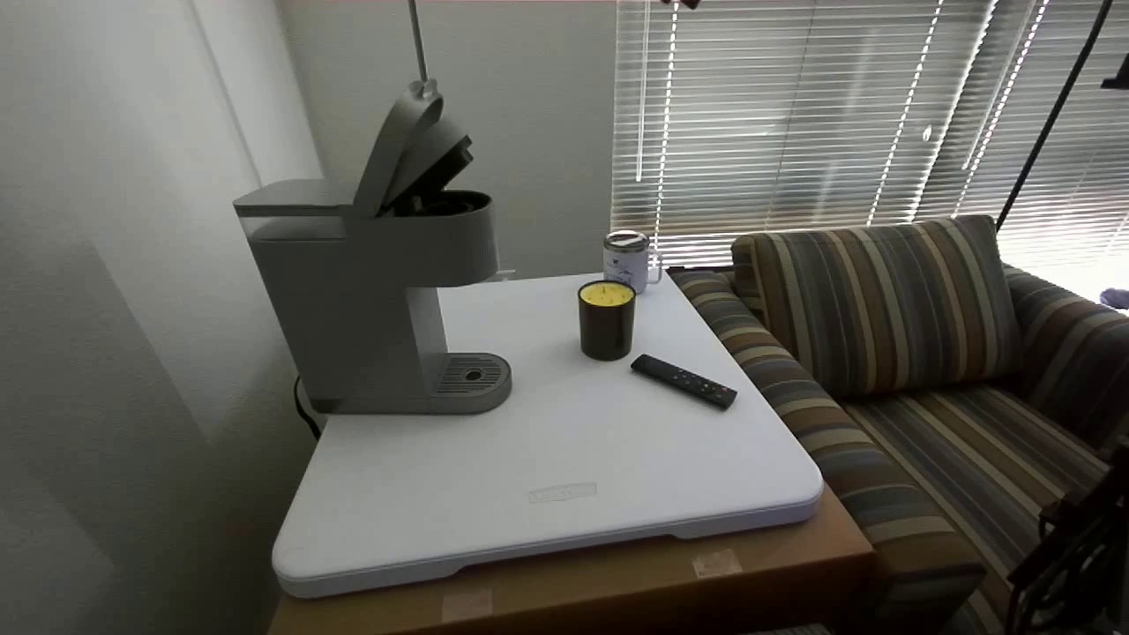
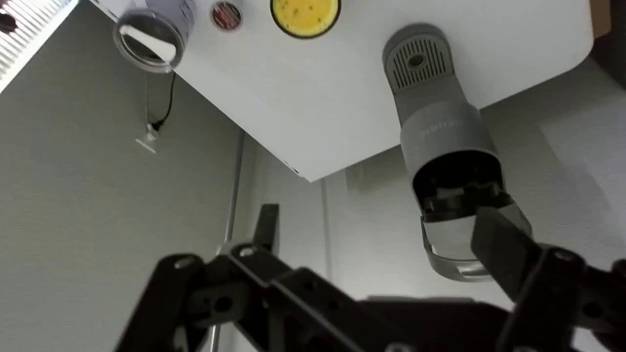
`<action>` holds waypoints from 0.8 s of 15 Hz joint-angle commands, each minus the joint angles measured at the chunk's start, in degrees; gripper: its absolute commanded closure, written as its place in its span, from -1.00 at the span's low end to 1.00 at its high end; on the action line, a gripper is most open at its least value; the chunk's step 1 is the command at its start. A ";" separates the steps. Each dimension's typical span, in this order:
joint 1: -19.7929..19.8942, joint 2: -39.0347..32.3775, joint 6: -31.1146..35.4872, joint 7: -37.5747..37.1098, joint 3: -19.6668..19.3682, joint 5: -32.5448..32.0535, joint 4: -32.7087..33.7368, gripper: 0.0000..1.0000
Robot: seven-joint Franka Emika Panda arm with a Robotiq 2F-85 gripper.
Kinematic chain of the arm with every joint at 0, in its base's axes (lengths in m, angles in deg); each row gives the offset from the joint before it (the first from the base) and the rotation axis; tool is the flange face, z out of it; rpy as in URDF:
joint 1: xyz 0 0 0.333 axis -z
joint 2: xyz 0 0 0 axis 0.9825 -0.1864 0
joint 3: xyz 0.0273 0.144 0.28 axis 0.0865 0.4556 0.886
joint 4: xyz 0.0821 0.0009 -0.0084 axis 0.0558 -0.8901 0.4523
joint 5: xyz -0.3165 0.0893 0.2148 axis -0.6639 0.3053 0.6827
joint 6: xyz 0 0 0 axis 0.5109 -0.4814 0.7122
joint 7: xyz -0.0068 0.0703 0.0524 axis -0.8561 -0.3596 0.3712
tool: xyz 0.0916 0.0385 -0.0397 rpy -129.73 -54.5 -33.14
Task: Close the lid of the object
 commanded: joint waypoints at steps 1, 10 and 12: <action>2.94 -9.68 1.03 4.53 4.78 5.27 11.67 -1.00; 7.36 -28.12 -2.81 8.25 17.38 2.08 37.25 -1.00; 7.14 -25.76 -0.45 5.54 17.84 0.84 33.15 -1.00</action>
